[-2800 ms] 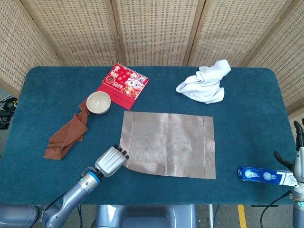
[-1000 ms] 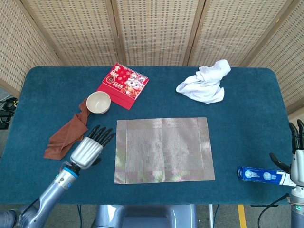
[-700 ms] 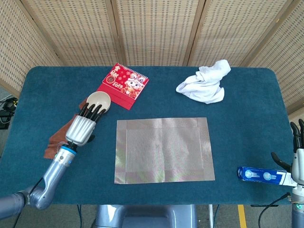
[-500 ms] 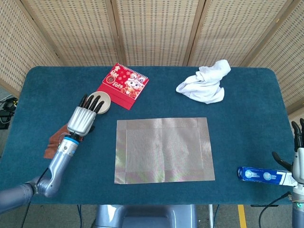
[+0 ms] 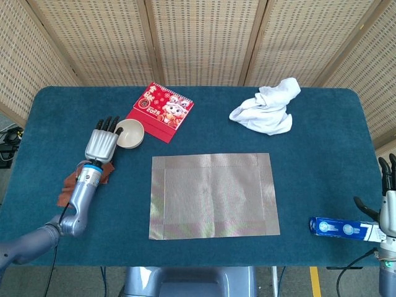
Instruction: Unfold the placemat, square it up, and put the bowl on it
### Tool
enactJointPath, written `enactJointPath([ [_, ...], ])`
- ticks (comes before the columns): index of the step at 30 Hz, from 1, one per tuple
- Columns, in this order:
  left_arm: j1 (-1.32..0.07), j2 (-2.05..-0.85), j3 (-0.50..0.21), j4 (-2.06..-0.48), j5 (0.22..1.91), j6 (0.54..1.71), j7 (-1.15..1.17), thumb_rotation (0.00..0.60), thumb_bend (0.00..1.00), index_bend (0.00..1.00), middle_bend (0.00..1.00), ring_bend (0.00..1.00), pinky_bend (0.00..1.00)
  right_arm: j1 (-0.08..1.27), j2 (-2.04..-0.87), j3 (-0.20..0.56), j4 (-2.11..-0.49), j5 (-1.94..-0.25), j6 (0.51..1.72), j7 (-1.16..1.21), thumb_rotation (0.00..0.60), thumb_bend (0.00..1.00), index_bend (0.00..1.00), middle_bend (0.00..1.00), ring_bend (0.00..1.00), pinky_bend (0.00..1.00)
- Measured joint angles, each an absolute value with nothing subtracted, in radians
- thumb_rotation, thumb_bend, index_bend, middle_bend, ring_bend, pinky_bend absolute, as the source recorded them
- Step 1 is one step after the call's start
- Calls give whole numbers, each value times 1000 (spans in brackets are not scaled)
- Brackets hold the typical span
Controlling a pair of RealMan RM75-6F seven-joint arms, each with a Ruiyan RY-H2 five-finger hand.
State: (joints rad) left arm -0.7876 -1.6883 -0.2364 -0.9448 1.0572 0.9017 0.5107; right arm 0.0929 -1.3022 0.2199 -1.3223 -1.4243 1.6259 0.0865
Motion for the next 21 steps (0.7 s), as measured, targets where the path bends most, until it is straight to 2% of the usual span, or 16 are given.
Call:
enactJointPath([
  [12,-839,-1814,-234,-748,1091,851,399,600,222,331,0,10,123,92,-1303,222,-1321,-1422,1629,92,600,293,85,0,0,0],
  [15,-850,-1837,-235,-712,1096,842,392,600,230,366,4,43,154,92,-1302,225,-1320,-1419,1629,95,600,293,85,0,0,0],
  [21,-858,-1865,-232,-661,1107,836,383,600,244,454,77,122,223,90,-1301,227,-1321,-1417,1631,103,600,293,86,0,0,0],
])
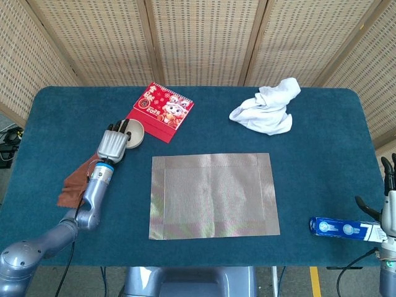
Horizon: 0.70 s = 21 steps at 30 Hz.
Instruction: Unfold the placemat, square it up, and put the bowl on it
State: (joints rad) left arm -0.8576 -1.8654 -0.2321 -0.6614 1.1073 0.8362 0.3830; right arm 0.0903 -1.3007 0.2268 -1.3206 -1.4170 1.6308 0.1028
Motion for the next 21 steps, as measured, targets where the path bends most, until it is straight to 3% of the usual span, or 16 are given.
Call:
enactJointPath([
  [6,-866,-1912,-228,-580,1121,824,360,600,306,511,125,166,259,89,-1300,227,-1322,-1419,1635,103,600,293,86,0,0,0],
  [14,-871,-1965,-215,-506,1177,863,300,600,477,754,358,370,428,89,-1301,228,-1321,-1416,1634,104,600,293,89,0,0,0],
  [21,-862,-1970,-198,-492,1223,905,251,600,487,771,385,396,447,90,-1303,226,-1321,-1422,1635,103,600,293,90,0,0,0],
])
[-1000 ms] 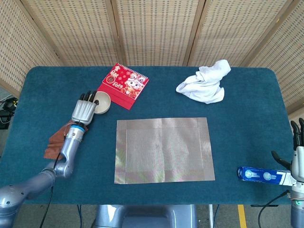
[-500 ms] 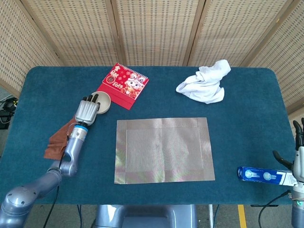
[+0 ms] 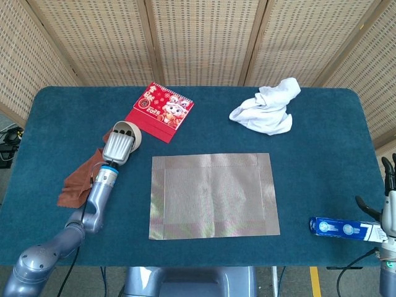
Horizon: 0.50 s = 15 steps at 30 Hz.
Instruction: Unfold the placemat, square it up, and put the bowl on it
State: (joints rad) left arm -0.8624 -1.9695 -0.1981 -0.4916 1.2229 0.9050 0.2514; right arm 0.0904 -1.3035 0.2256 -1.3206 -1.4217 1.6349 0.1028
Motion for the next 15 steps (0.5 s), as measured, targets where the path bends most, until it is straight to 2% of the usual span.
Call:
enactJointPath([
  [7,-847,-1941,-190,-532,1251,938,231,600,487,773,385,396,446,88,-1301,224,-1329,-1430,1645,102,600,293,90,0,0,0],
  [15,-837,-1888,-182,-665,1276,965,244,600,487,775,385,396,446,88,-1299,221,-1338,-1438,1649,101,600,293,90,0,0,0],
])
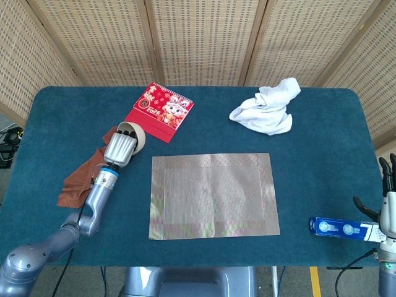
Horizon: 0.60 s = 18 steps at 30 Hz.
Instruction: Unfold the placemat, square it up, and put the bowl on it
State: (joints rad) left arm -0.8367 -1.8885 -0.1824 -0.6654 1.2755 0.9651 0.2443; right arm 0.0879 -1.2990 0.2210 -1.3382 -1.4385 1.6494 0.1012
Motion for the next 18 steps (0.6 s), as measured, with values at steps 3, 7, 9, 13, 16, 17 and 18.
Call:
enactJointPath([
  [3,-835,-1858,-178,-756,1285,971,262,600,486,775,385,396,446,87,-1297,221,-1342,-1442,1654,105,600,293,91,0,0,0],
  [7,-834,-1808,-166,-920,1305,977,301,600,487,776,385,396,446,85,-1292,223,-1346,-1444,1660,115,600,292,91,0,0,0],
  [9,-836,-1783,-159,-1015,1315,977,330,600,486,775,385,396,446,84,-1290,224,-1349,-1444,1661,120,600,293,91,0,0,0],
  [13,-844,-1746,-147,-1180,1326,968,415,600,487,775,385,396,446,82,-1285,225,-1353,-1445,1665,126,600,293,91,0,0,0],
  [16,-855,-1733,-139,-1266,1322,949,487,600,487,775,385,396,446,81,-1282,227,-1357,-1445,1668,132,600,293,92,0,0,0],
  [17,-861,-1733,-136,-1288,1318,938,512,600,487,775,385,396,446,80,-1281,228,-1357,-1445,1669,134,600,293,93,0,0,0],
  [18,-866,-1734,-134,-1301,1314,929,528,600,487,775,385,396,446,79,-1280,229,-1358,-1444,1670,136,600,293,95,0,0,0],
])
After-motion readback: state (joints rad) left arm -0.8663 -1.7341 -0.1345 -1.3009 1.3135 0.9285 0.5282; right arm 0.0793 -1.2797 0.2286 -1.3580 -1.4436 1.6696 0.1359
